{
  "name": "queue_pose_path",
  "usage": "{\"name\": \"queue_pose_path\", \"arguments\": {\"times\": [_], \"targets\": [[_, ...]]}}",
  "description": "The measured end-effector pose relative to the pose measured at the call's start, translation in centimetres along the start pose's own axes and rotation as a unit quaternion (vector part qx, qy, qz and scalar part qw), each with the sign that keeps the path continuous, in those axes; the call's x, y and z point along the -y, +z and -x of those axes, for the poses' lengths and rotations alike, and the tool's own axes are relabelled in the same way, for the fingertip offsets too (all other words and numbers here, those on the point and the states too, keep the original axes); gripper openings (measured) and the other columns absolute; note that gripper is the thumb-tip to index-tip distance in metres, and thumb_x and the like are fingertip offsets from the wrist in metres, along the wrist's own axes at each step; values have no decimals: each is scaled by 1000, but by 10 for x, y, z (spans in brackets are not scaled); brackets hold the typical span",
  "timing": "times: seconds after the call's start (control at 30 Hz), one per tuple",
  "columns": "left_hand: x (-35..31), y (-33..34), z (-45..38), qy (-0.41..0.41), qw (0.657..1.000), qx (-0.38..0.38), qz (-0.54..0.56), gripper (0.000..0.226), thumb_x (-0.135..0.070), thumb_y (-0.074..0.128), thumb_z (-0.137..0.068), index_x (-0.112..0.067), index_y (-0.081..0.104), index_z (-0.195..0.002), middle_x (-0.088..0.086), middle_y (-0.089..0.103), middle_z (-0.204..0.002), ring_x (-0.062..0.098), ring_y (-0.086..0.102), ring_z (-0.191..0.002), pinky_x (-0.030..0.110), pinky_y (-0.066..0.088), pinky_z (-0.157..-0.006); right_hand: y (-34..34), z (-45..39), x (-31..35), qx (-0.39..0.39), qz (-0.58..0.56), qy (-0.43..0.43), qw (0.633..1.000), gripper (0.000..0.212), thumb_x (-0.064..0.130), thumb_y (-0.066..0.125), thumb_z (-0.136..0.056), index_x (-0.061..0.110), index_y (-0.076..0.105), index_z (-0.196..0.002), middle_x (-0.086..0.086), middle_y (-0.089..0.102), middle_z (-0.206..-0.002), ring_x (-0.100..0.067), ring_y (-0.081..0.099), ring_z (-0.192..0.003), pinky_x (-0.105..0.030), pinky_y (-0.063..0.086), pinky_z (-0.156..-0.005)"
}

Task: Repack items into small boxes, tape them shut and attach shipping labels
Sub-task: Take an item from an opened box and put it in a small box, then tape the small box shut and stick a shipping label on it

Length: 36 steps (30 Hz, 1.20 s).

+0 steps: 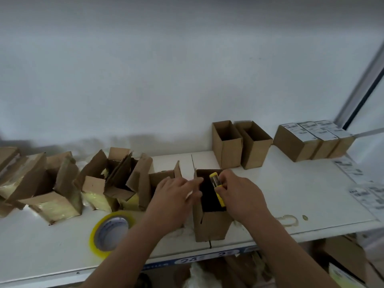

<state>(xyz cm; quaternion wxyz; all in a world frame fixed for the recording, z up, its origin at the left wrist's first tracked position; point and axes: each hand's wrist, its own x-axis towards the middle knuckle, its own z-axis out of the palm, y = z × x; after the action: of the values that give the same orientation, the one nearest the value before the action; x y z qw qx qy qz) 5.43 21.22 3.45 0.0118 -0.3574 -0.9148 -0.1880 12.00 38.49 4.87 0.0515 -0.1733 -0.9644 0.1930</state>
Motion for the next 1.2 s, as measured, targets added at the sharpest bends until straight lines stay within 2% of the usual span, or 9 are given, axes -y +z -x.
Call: {"name": "queue_pose_path", "arguments": {"times": [0.1, 0.17, 0.27, 0.33, 0.5, 0.8, 0.97, 1.1, 1.2], "targets": [[-3, 14, -12, -21, 998, 38, -48, 42, -56, 24, -100, -47, 43, -137, -19, 56, -120, 6, 43, -125, 40, 4, -121, -6, -6, 7, 3, 70, -27, 997, 15, 37, 48, -100, 26, 48, -110, 2, 62, -98, -14, 58, -84, -28, 46, -73], [-2, 18, -17, -52, 998, 36, -10, 34, -56, 30, -100, -45, 56, -119, -23, 58, -116, 2, 44, -123, 40, 1, -121, -6, -13, 9, 10, 86, -48, 995, 14, 39, 48, -100, 27, 49, -106, 4, 63, -97, -15, 59, -87, -31, 45, -86], [5, 20, -19, -78, 993, 35, 78, 11, -53, 44, -96, -49, 54, -96, -26, 56, -101, -3, 45, -107, 40, 16, -119, -1, -26, 10, 36, 115, -79, 989, 10, 41, 47, -99, 31, 49, -98, 9, 64, -92, -13, 60, -96, -40, 16, -114], [9, 19, -19, -76, 990, 43, 112, 5, -50, 51, -94, -50, 52, -89, -28, 52, -93, -11, 39, -94, 39, 27, -113, 5, -32, 11, 64, 128, -88, 986, 6, 37, 48, -99, 32, 51, -98, 10, 64, -94, -12, 58, -102, -44, 3, -116], [11, 18, -24, -73, 982, 69, 163, 15, -49, 57, -92, -53, 50, -80, -30, 50, -91, -26, 30, -96, 37, 31, -110, 23, -42, 9, 122, 161, -73, 977, 13, 25, 48, -98, 30, 54, -109, 9, 65, -101, -12, 59, -106, -44, -3, -117], [7, 15, -33, -61, 975, 83, 196, 2, -48, 56, -93, -50, 57, -94, -29, 50, -90, -19, 33, -101, 35, 31, -110, 20, -50, 8, 153, 143, -40, 977, 18, 20, 46, -98, 28, 54, -112, 8, 65, -106, -13, 60, -107, -43, 3, -118], [14, 7, -38, -58, 974, 108, 191, 23, -44, 52, -97, -45, 63, -117, -36, 48, -88, -12, 41, -98, 24, 39, -97, 14, -59, 12, 151, 43, -46, 987, 10, 33, 42, -101, 37, 51, -97, 13, 62, -89, -4, 58, -94, -38, 2, -118], [26, -13, -43, -119, 965, 45, 228, 27, -45, 54, -95, -46, 58, -122, -27, 59, -95, -9, 57, -88, 12, 47, -80, -16, -81, 25, 110, 46, -73, 990, 10, 37, 43, -100, 37, 54, -99, 17, 57, -87, -4, 57, -88, -35, 35, -107], [52, -32, -55, -158, 977, -15, 145, 32, -49, 46, -97, -42, 54, -127, -24, 58, -106, -5, 56, -96, 22, 50, -89, -34, -108, 49, 91, 38, -94, 991, 16, 39, 45, -100, 33, 60, -104, 17, 59, -89, -5, 58, -86, -34, 49, -91]]}}
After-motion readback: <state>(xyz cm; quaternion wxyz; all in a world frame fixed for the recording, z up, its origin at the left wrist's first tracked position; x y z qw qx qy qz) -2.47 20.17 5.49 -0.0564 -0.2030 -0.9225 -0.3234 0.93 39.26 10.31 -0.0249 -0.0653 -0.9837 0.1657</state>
